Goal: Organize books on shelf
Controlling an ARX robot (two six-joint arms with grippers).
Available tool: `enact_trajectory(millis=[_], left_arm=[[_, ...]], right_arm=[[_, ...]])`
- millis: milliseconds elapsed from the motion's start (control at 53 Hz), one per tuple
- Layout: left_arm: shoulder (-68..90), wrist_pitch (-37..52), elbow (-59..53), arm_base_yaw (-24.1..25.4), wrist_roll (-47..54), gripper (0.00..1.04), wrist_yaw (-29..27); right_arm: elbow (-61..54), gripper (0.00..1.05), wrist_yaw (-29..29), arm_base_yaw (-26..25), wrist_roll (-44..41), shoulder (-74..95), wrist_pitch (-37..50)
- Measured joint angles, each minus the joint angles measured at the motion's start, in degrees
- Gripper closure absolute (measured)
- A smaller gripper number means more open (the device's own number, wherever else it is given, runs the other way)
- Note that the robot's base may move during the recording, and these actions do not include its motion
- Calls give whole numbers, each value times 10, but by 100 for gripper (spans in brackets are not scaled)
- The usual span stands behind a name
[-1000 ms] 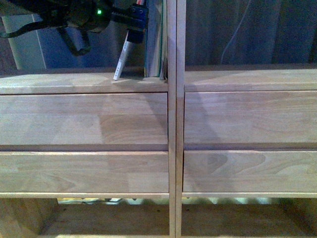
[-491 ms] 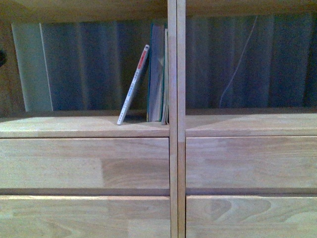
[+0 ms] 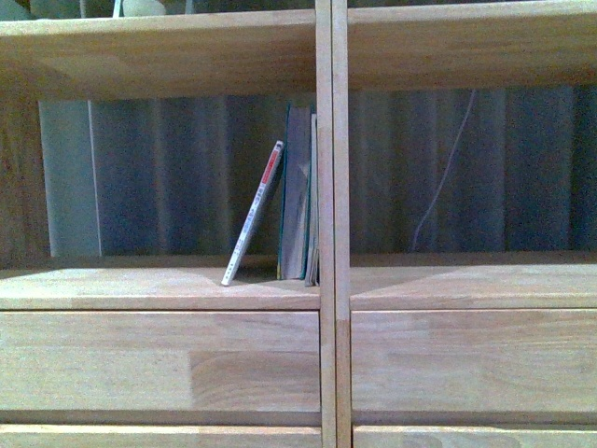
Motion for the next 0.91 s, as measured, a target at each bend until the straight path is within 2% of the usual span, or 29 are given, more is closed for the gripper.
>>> enact_trajectory(millis=[57, 132, 189, 245, 849, 906], left_arm=[[-17, 0, -18, 23, 0, 102, 33], [-37, 0, -36, 36, 0, 102, 34], [-54, 0, -50, 38, 0, 102, 36], [-71, -3, -63, 38, 0, 102, 36], [-236, -101, -132, 38, 0, 102, 38], [-245, -90, -143, 38, 0, 102, 37]], right_arm=[[-14, 102, 18, 16, -2, -8, 0], [-26, 102, 50, 40, -3, -18, 1], [-32, 102, 101, 86, -3, -26, 1], [-39, 102, 109, 115, -4, -33, 2], [-95, 102, 118, 122, -4, -81, 13], [-97, 102, 119, 122, -4, -85, 13]])
